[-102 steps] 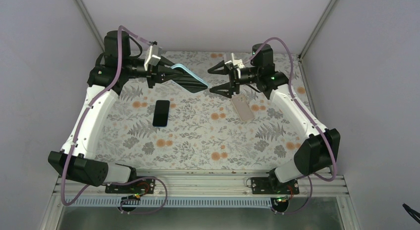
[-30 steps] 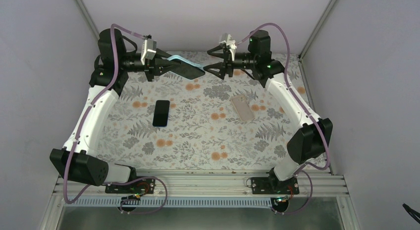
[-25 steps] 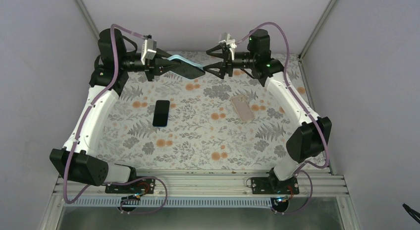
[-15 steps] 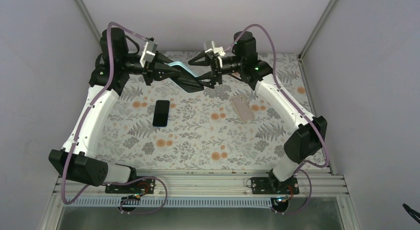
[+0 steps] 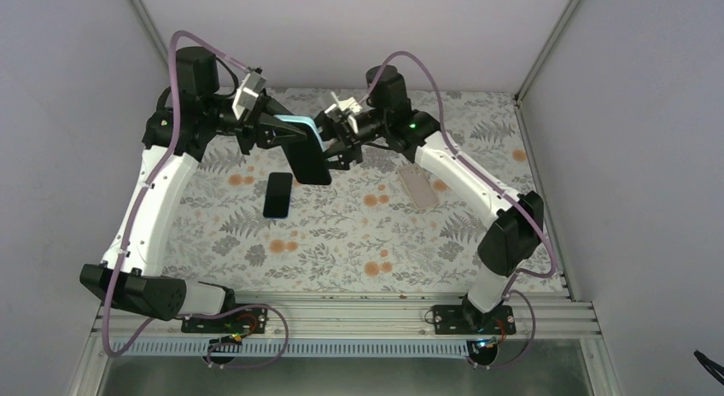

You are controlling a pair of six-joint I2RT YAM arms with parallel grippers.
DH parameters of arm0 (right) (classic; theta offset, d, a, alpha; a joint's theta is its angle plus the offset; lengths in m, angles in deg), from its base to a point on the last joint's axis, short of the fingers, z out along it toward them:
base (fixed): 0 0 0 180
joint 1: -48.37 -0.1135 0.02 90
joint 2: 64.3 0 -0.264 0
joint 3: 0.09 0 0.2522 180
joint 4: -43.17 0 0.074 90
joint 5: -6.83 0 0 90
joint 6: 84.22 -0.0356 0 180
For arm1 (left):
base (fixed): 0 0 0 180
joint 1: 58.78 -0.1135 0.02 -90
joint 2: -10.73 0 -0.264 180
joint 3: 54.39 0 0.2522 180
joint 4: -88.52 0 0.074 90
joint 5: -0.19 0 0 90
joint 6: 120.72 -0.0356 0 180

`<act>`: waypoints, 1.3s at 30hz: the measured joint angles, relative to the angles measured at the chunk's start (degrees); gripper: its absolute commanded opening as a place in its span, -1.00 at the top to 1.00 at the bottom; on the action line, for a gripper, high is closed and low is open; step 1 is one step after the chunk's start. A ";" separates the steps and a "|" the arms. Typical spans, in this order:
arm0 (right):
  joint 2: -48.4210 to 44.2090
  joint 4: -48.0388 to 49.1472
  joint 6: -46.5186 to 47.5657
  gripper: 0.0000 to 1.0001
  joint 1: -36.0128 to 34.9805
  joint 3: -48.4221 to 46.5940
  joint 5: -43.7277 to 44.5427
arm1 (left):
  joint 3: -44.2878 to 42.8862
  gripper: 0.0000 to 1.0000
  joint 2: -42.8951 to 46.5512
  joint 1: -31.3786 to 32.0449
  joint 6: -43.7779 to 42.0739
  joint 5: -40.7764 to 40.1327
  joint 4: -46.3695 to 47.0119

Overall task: Take the phone out of the phone case
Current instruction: Remove the phone case from the phone.

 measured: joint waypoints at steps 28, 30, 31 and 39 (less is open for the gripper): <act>-3.17 -4.13 0.74 0.94 -3.39 0.28 21.94 | -0.87 0.95 -2.36 -2.71 -8.96 -2.43 -1.25; -3.96 -5.25 2.16 0.93 -2.29 1.95 23.52 | -2.56 0.95 -5.31 -2.58 -12.02 -1.27 -4.57; -4.35 -5.73 2.62 0.94 -1.57 3.08 23.82 | -3.13 0.95 -6.67 -2.40 -13.42 -0.83 -6.12; -5.20 -6.43 3.39 0.93 4.44 11.93 23.76 | -13.11 0.95 -23.74 -0.92 -34.25 -0.02 -31.98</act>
